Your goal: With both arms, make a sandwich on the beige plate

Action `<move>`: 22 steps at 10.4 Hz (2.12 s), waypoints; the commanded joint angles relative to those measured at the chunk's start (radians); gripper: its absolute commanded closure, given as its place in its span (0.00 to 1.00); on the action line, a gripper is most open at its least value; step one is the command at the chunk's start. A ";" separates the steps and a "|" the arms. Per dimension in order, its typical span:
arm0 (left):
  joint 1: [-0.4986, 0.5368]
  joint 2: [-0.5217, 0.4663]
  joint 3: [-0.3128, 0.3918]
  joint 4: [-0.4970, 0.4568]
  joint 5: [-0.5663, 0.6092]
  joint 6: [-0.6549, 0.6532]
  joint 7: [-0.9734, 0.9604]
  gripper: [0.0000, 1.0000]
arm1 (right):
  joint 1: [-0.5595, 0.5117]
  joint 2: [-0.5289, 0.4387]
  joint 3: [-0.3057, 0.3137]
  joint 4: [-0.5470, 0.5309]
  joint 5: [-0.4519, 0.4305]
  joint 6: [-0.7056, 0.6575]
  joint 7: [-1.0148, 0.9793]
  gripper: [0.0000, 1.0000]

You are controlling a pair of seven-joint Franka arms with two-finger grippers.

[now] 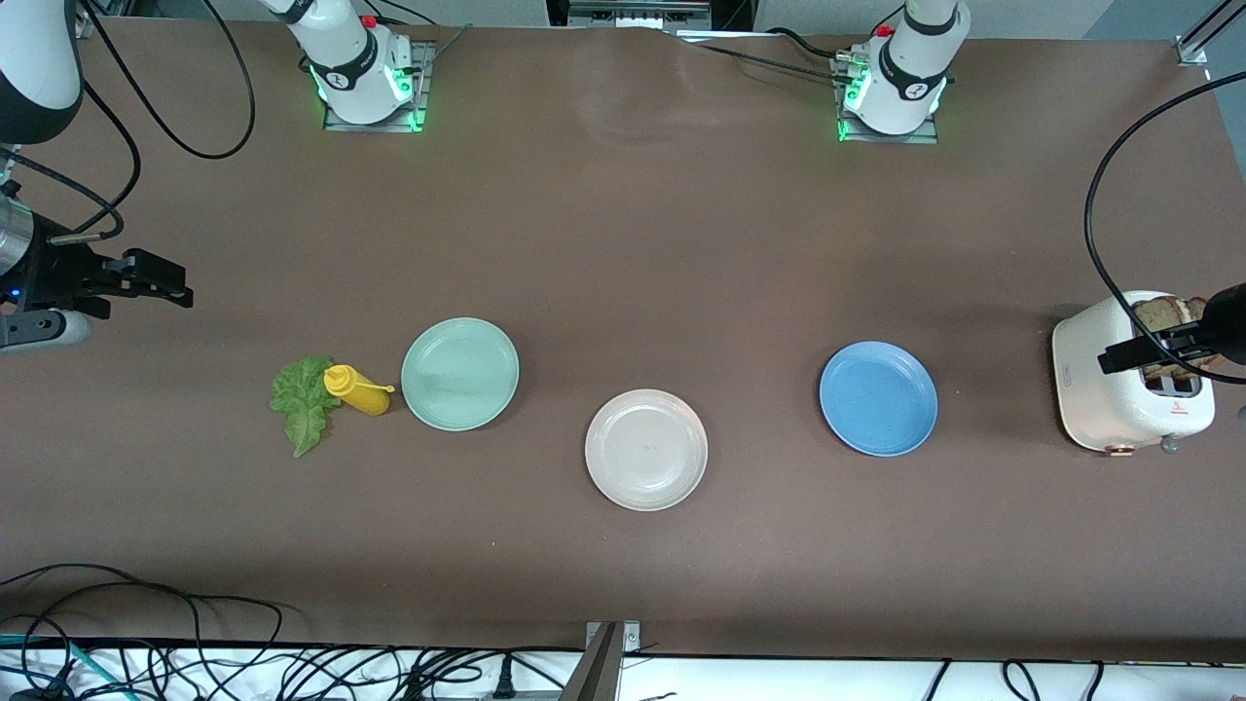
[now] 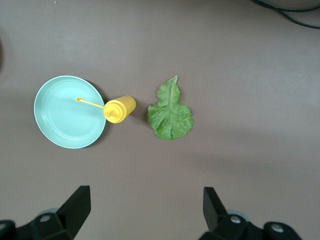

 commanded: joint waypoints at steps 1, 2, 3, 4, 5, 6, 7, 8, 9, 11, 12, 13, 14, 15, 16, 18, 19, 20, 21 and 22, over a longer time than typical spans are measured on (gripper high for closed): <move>-0.002 -0.034 0.012 -0.035 -0.043 0.003 0.029 0.00 | -0.008 -0.007 0.003 -0.008 -0.005 -0.003 -0.011 0.00; 0.000 -0.036 0.010 -0.037 -0.035 0.003 0.029 0.00 | -0.008 -0.007 0.003 -0.008 -0.005 -0.003 -0.012 0.00; -0.002 -0.047 0.012 -0.038 -0.031 0.001 0.032 0.00 | -0.008 -0.007 0.003 -0.008 -0.005 -0.003 -0.012 0.00; 0.001 -0.051 0.016 -0.040 -0.031 0.000 0.037 0.00 | -0.008 -0.007 0.003 -0.008 -0.005 -0.003 -0.012 0.00; 0.020 -0.050 0.019 -0.042 -0.031 0.001 0.047 0.00 | -0.008 -0.007 0.003 -0.008 -0.005 -0.003 -0.011 0.00; 0.044 -0.050 0.019 -0.048 -0.031 0.001 0.078 0.00 | -0.008 -0.007 0.003 -0.008 -0.005 -0.003 -0.012 0.00; 0.075 -0.048 0.019 -0.051 -0.031 0.001 0.133 0.00 | -0.008 -0.007 0.003 -0.008 -0.005 -0.003 -0.012 0.00; 0.105 -0.045 0.019 -0.052 -0.031 0.000 0.185 0.00 | -0.008 -0.007 0.003 -0.008 -0.005 -0.003 -0.011 0.00; 0.145 -0.042 0.019 -0.054 -0.031 0.000 0.242 0.00 | -0.008 -0.007 0.003 -0.008 -0.005 -0.003 -0.012 0.00; 0.213 -0.009 0.019 -0.057 -0.029 0.001 0.342 0.00 | -0.008 -0.007 0.003 -0.008 -0.005 -0.003 -0.012 0.00; 0.237 0.019 0.019 -0.057 -0.028 0.007 0.379 0.00 | -0.008 -0.007 0.003 -0.008 -0.005 -0.003 -0.012 0.00; 0.253 0.042 0.021 -0.055 -0.026 0.014 0.399 0.00 | -0.008 -0.007 0.003 -0.008 -0.005 -0.003 -0.012 0.00; 0.268 0.065 0.021 -0.055 -0.017 0.020 0.413 0.00 | -0.008 -0.007 0.003 -0.008 -0.005 -0.003 -0.012 0.00; 0.270 0.088 0.019 -0.057 0.017 0.035 0.445 0.00 | -0.008 -0.007 0.003 -0.008 -0.005 -0.003 -0.012 0.00; 0.271 0.111 0.019 -0.058 0.043 0.037 0.457 0.00 | -0.008 -0.007 0.003 -0.008 -0.005 -0.003 -0.012 0.00; 0.271 0.156 0.019 -0.063 0.046 0.037 0.459 0.00 | -0.009 -0.007 0.003 -0.008 -0.005 -0.003 -0.012 0.00; 0.271 0.162 0.021 -0.092 0.048 0.037 0.459 0.01 | -0.011 -0.007 0.003 -0.008 -0.005 -0.003 -0.012 0.00; 0.274 0.160 0.021 -0.118 0.063 0.035 0.457 0.03 | -0.011 -0.007 0.003 -0.008 -0.005 -0.003 -0.012 0.00; 0.276 0.159 0.019 -0.135 0.113 0.025 0.459 0.03 | -0.011 -0.007 0.003 -0.008 -0.003 -0.003 -0.012 0.00; 0.277 0.159 0.019 -0.150 0.139 0.023 0.475 0.04 | -0.011 -0.007 0.003 -0.008 -0.003 -0.003 -0.012 0.00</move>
